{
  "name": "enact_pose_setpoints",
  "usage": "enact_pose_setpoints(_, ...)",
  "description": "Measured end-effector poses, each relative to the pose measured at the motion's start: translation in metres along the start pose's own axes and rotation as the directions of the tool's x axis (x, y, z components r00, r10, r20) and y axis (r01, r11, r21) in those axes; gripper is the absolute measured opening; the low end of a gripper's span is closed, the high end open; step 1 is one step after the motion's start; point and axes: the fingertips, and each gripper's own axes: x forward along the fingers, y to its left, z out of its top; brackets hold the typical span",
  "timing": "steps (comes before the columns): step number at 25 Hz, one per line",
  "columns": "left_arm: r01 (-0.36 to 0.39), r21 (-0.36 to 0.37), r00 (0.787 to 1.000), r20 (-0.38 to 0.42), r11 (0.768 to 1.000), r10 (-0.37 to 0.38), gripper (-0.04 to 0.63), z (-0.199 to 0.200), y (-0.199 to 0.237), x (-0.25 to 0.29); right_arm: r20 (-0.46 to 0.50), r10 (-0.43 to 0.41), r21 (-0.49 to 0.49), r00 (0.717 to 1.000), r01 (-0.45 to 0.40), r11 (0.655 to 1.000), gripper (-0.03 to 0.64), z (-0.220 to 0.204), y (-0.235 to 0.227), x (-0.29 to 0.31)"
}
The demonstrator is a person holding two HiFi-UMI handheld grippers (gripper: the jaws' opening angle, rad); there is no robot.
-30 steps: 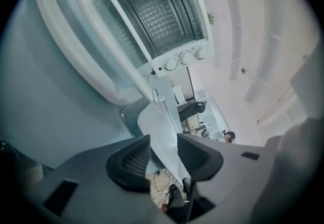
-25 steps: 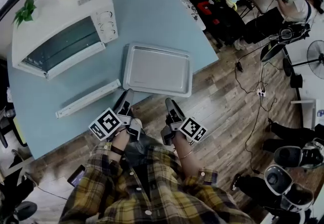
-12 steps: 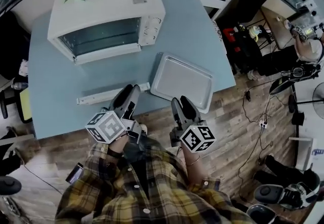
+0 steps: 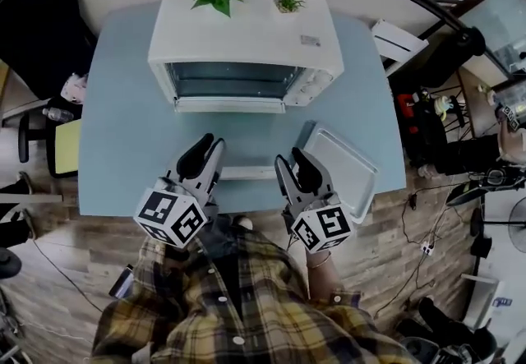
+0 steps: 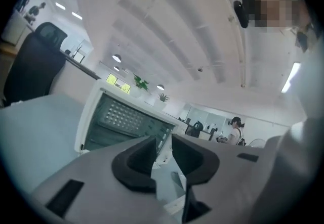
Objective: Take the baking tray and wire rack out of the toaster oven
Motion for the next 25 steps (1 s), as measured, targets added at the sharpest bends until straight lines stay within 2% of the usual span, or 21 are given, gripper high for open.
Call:
enact_pose_setpoints(3,-0.038,0.118,0.999,0.013,0.992,0.037,0.054,0.013,0.019,-0.011,0.008,0.025,-0.069,1.0,-0.025,0.997,0.115,0.01,0.016,0.021)
enact_pose_setpoints(6,-0.055,0.222,0.998,-0.006,0.973,0.058,0.022,0.018,0.034,-0.02,0.013,0.02,-0.139,1.0,-0.018,0.99,0.074,0.017,0.028,0.036)
enact_pose_setpoints(10,-0.045,0.292,0.998,-0.028,0.955,0.056,-0.009,0.022,0.047,-0.027,0.037,-0.008,-0.169,0.999,0.014,0.985,0.028,0.025,0.038,0.047)
enact_pose_setpoints(16,-0.036,0.338,0.997,-0.049,0.94,0.056,-0.009,0.021,0.055,-0.029,0.038,-0.033,-0.144,0.999,0.038,0.989,0.003,0.022,0.038,0.05)
enact_pose_setpoints(25,-0.015,0.328,0.997,-0.062,0.945,0.037,-0.009,0.016,0.06,-0.021,0.027,-0.038,-0.148,0.999,0.041,0.988,0.002,0.019,0.04,0.051)
